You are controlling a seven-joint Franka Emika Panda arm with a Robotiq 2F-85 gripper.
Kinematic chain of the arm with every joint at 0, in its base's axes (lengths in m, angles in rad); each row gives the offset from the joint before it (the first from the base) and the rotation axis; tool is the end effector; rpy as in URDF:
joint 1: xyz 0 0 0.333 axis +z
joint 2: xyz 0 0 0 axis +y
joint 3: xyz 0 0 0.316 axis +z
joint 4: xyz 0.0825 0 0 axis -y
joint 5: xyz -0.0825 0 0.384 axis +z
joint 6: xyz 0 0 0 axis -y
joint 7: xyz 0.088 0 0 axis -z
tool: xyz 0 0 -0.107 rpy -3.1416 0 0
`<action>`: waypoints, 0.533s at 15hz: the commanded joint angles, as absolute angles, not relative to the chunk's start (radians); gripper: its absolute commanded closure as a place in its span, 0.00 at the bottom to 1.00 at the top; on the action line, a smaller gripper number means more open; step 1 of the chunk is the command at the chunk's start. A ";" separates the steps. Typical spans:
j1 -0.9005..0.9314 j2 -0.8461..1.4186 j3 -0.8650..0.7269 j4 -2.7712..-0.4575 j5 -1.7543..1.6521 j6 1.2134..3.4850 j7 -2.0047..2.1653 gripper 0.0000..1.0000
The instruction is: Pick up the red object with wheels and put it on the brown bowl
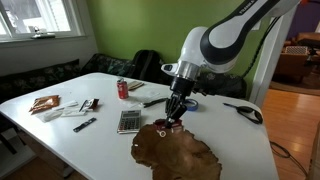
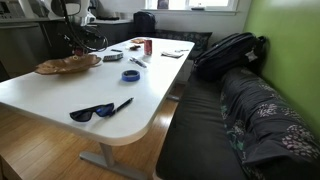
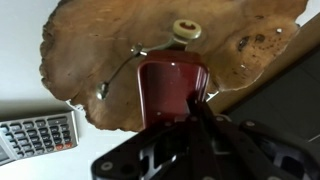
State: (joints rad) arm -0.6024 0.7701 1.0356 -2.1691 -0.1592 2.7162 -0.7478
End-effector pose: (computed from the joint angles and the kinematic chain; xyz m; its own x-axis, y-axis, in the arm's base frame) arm 0.5238 0.2455 0.2191 0.4353 0.7671 0.4712 0.8983 -0.3350 -0.2844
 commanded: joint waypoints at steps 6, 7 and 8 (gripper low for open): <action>-0.551 0.774 0.997 -2.171 -0.061 2.765 -0.871 0.95; -0.552 0.782 1.002 -2.171 -0.048 2.764 -0.876 0.95; -0.552 0.788 1.005 -2.171 -0.044 2.764 -0.876 0.95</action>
State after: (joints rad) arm -0.5668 0.7996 1.0156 -2.1738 -0.0789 2.7632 -0.8523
